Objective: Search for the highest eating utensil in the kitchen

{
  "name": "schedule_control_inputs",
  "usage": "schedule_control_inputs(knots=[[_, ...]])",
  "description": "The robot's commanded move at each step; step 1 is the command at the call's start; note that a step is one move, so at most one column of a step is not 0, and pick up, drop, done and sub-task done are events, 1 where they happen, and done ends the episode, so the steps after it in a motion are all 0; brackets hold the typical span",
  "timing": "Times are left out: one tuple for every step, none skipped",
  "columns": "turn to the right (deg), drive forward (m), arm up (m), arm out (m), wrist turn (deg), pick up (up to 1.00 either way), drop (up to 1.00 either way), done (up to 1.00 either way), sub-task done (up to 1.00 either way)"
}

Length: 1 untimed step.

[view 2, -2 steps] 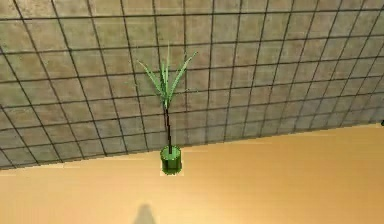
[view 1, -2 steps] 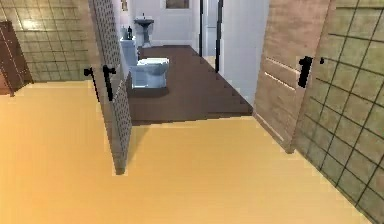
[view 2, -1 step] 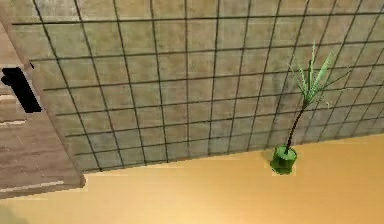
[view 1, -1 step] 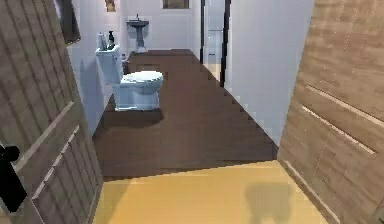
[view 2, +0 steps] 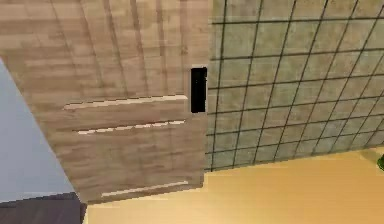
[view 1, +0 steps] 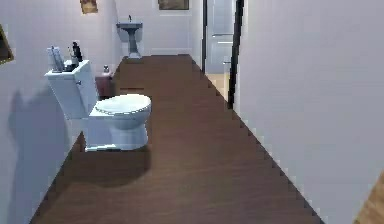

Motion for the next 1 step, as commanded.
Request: schedule_control_inputs(knots=[[0.0,1.0,0.0,0.0,0.0,0.0,0.0,0.0,0.0]])
